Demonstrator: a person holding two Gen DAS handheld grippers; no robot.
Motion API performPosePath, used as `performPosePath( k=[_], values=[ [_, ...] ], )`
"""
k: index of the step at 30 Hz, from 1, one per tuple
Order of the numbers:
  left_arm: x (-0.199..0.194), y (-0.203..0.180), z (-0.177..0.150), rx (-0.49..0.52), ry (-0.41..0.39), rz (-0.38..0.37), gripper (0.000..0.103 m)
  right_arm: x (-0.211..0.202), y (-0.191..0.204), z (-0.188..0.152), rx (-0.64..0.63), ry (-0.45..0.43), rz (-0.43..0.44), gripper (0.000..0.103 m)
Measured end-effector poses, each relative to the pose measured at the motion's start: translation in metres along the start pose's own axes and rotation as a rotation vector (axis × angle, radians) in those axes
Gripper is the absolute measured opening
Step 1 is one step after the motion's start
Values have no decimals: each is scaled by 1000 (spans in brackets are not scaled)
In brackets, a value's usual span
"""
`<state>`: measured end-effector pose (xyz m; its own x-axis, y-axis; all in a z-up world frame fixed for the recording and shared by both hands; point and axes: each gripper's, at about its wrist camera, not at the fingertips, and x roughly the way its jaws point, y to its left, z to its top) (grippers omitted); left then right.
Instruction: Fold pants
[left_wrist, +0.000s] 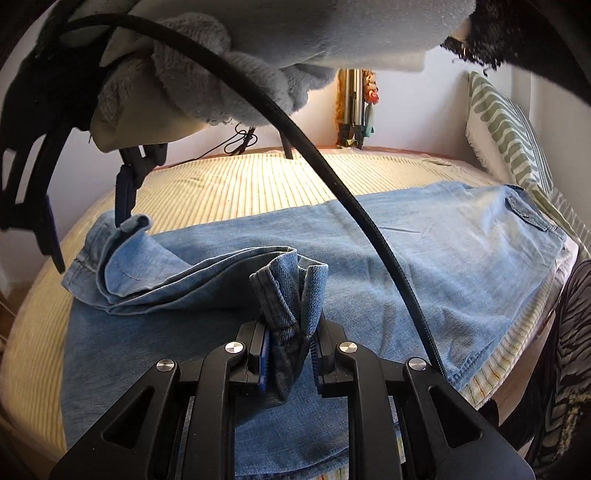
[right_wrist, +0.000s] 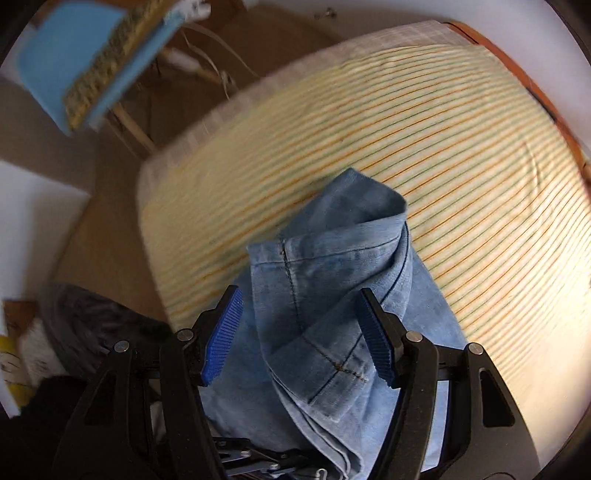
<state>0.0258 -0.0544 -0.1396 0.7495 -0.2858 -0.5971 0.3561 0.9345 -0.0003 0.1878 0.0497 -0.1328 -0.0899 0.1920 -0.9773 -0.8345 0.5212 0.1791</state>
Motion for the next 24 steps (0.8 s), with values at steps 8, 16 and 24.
performPosePath(
  k=[8,16,24],
  values=[
    [-5,10,-5,-20,-10,-20,16,-29,-34,-35,130,-6,10,66],
    [-7,10,-3,-18,-31,-5,16,-1,-13,-35,100,47,35,66],
    [-9,3,-6,-12,-40,5,16,36,37,-5,-26,104,-149,66]
  ],
)
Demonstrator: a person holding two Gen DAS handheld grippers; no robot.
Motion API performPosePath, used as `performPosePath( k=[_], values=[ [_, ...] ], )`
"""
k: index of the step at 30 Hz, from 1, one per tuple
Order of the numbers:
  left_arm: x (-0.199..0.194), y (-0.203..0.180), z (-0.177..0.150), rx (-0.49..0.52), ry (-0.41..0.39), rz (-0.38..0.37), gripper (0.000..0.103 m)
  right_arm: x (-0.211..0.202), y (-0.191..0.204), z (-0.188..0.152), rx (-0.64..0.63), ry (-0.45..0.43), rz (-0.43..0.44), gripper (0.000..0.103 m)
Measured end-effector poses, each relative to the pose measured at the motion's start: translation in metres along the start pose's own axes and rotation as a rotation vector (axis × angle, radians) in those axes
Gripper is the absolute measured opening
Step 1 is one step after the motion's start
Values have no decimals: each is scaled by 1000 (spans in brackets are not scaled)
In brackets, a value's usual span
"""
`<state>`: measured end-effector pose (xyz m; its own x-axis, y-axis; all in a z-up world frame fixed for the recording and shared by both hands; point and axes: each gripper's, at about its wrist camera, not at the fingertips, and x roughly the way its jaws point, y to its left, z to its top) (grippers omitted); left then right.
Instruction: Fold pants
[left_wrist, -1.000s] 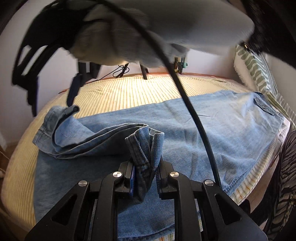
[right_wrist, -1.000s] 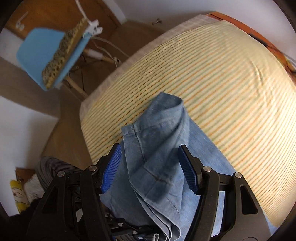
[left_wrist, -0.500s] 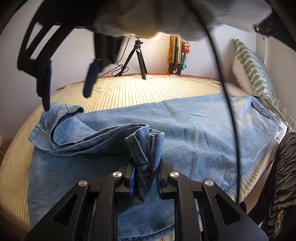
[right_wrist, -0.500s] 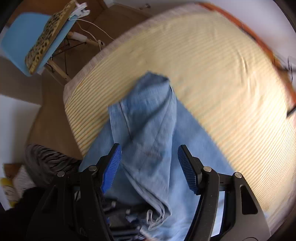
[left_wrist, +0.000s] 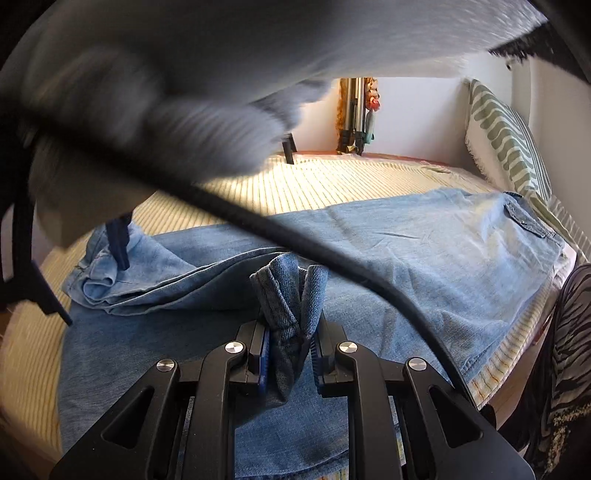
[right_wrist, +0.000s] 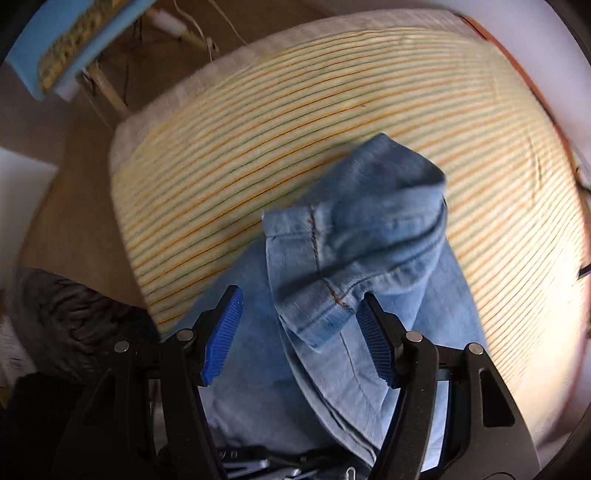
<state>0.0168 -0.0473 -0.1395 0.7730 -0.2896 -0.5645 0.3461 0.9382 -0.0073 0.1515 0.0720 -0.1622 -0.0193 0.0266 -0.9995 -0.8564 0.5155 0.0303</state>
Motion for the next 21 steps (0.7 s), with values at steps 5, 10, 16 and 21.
performPosePath(
  k=[5,10,16,21],
  values=[
    [0,3,0,-5,-1,-7,16,19,11,8,-61,60,-108,66],
    [-3,7,0,-6,-3,-10,16,15,4,8,-64,59,-91,40],
    [-10,6,2,9,-6,-17,16,-23,-42,-14,36,-75,40,25],
    [-21,0,8,16,-26,-55,16,-63,-117,-71,201,-237,184,25]
  ],
)
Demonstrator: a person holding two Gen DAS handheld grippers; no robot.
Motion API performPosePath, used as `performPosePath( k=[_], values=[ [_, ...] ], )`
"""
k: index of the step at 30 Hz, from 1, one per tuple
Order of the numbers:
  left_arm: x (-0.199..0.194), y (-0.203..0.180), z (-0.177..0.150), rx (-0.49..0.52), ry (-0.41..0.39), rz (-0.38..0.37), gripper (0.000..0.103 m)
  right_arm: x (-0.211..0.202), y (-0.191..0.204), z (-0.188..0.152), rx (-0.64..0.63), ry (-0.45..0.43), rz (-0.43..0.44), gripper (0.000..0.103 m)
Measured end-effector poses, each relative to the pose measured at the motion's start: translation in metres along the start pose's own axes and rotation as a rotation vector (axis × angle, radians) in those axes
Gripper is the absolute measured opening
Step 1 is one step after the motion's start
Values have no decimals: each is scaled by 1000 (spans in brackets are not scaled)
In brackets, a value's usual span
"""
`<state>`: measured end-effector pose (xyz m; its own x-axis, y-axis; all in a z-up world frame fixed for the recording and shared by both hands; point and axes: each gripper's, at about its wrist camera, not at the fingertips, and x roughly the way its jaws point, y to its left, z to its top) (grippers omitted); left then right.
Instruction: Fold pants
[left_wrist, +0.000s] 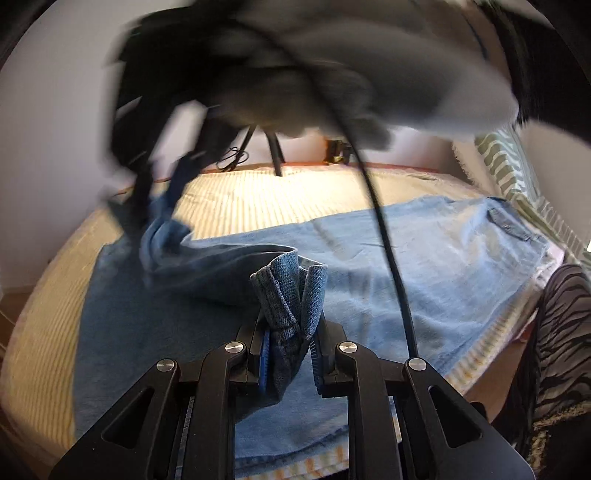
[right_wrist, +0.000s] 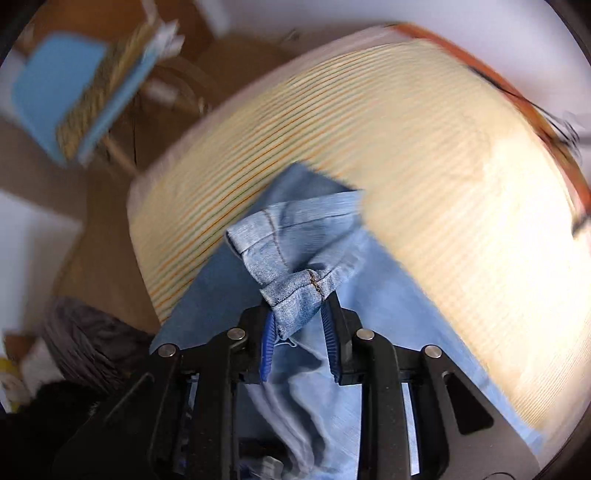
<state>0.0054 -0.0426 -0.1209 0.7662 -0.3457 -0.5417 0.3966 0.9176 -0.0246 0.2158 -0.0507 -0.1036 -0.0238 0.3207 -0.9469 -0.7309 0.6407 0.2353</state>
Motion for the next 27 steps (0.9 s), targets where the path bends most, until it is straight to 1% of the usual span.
performPosePath(
  k=[2,4,5,6,7,8,12,15,16,17,18,19,22,26,27],
  values=[
    [2,-5,2,3,3,-30,16,-19,-35,-12,103,-57,58,25],
    [3,-9,4,-7,8,-57,16,-31,-71,-31,213,-123,109,28],
    [3,-8,5,-20,9,-67,16,-30,-84,-40,253,-136,108,32],
    [3,-6,7,-42,12,-84,16,-30,-95,-47,287,-142,97,41],
    [4,-5,9,-57,16,-95,16,-31,-107,-55,312,-153,90,45],
    [3,-1,12,-82,17,-109,16,-31,-116,-66,333,-167,105,50],
    [-3,16,23,-159,-1,-131,16,-27,-133,-103,426,-190,165,52],
    [-12,31,33,-211,-26,-145,16,-18,-140,-123,523,-194,294,53],
    [-16,37,37,-228,-37,-146,16,-13,-140,-126,539,-197,319,53],
    [-18,41,39,-240,-44,-144,16,-11,-142,-127,553,-200,353,56],
    [-19,44,41,-245,-48,-142,16,-9,-146,-128,568,-200,380,61],
    [-20,46,44,-242,-52,-132,16,-4,-147,-126,587,-196,411,62],
    [-19,44,48,-228,-51,-119,16,9,-149,-118,619,-187,459,63],
    [-13,34,41,-189,-27,-121,16,27,-144,-106,638,-197,476,62],
    [-12,30,39,-179,-21,-124,16,29,-141,-104,636,-202,441,54]
  ],
)
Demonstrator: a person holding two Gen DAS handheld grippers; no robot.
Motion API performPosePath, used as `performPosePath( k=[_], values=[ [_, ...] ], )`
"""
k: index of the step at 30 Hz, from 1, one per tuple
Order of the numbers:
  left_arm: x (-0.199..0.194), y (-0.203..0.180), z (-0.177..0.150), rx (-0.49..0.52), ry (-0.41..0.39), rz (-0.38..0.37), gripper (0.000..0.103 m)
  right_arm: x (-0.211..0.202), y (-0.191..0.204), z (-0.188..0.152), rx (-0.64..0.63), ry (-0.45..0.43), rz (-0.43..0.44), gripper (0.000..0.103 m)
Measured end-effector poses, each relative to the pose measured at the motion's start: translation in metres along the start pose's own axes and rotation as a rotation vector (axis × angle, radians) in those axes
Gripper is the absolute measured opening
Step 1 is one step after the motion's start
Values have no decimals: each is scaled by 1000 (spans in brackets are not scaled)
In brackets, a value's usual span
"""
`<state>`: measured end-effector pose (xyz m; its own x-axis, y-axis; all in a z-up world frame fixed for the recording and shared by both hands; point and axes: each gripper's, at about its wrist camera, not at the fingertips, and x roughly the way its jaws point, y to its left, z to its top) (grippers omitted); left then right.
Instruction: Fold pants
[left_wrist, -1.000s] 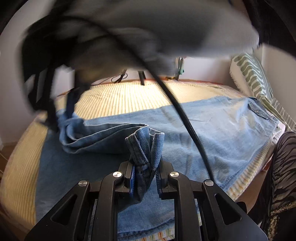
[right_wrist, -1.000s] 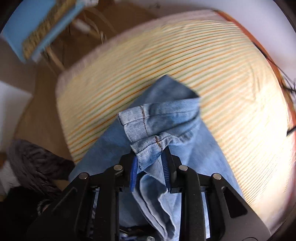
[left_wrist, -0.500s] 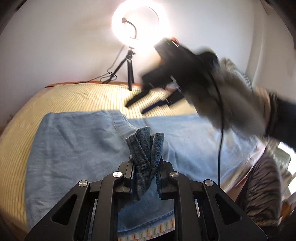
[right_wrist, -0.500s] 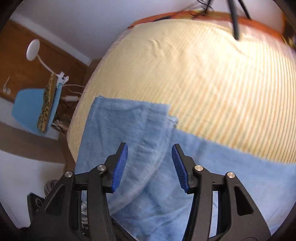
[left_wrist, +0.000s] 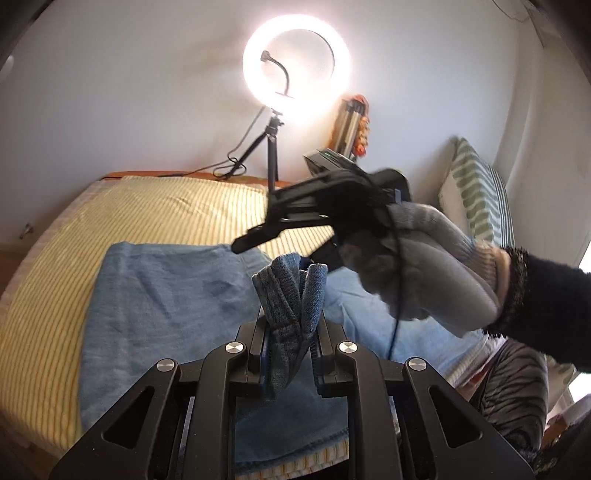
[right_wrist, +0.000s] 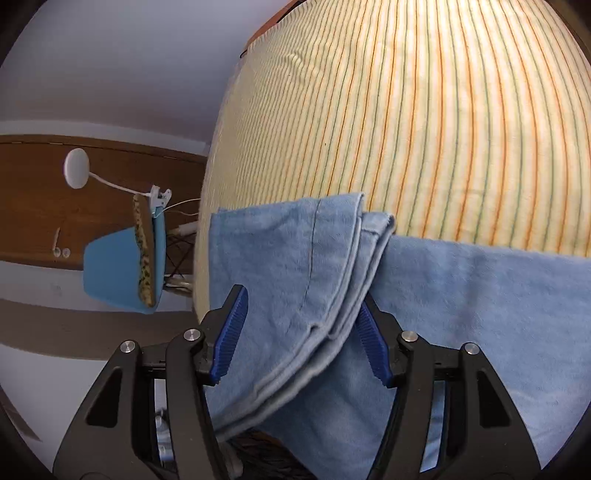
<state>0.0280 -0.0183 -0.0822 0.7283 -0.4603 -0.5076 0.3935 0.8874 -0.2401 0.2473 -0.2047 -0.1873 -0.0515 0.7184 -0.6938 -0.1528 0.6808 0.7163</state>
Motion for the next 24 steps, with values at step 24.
performPosePath(
  k=[24],
  values=[
    [64,-138,8,128,65,-244,16,-149,21,-29,-303,-331,-340,7]
  ],
)
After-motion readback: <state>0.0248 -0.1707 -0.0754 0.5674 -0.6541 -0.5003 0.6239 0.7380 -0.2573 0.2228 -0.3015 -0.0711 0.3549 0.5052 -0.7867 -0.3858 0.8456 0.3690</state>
